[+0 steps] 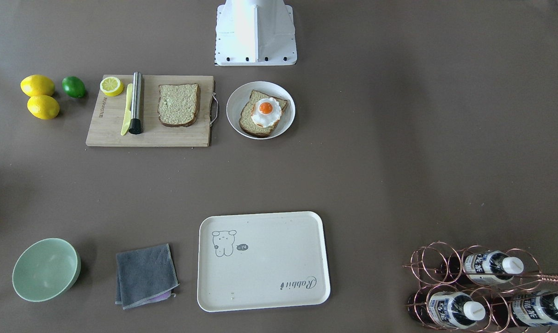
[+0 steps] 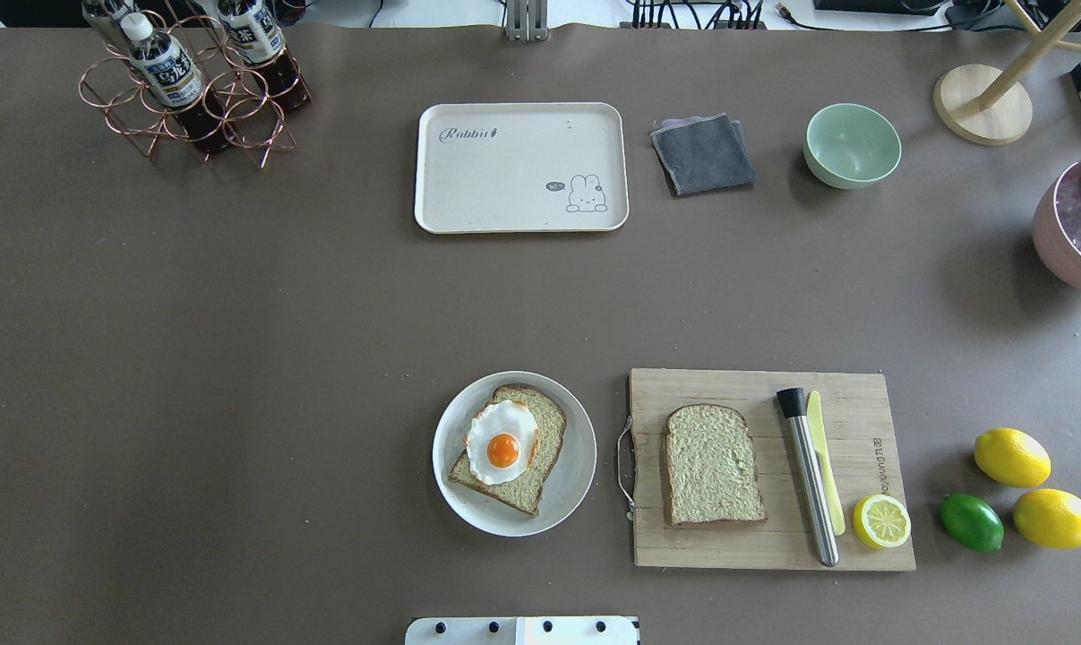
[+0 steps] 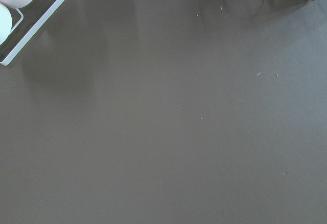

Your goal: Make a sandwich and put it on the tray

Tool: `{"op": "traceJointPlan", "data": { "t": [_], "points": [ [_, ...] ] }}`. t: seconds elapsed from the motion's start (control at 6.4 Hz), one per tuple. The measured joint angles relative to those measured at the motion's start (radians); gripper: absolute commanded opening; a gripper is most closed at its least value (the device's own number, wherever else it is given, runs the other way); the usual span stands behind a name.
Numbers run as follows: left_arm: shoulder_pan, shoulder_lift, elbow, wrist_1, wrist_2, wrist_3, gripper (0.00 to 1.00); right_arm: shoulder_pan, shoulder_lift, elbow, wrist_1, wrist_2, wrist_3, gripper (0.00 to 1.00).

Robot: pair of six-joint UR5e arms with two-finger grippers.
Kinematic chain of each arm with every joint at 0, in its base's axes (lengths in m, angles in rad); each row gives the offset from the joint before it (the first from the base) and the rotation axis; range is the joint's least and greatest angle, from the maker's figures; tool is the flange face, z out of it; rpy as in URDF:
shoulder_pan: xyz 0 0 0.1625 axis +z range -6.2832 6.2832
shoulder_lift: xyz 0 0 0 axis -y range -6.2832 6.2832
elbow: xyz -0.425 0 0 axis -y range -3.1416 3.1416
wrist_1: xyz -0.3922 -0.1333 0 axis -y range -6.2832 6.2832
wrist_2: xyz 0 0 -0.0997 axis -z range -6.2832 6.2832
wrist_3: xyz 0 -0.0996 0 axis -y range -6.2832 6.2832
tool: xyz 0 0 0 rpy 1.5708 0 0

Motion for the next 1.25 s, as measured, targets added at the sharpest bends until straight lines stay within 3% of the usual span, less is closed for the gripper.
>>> {"op": "traceJointPlan", "data": {
  "t": [0.31,0.78,1.25],
  "points": [
    [0.02,0.0,0.003,-0.077,0.0,-0.039,0.98,-0.034,0.002,0.044,0.0,0.018,0.004,1.0],
    [0.066,0.001,0.001,-0.299,-0.043,-0.182,0.98,-0.09,0.021,0.116,0.054,0.039,0.055,1.0],
    [0.121,-0.01,-0.004,-0.561,-0.057,-0.545,0.98,-0.213,0.013,0.118,0.453,0.105,0.458,1.0]
  ]
}}
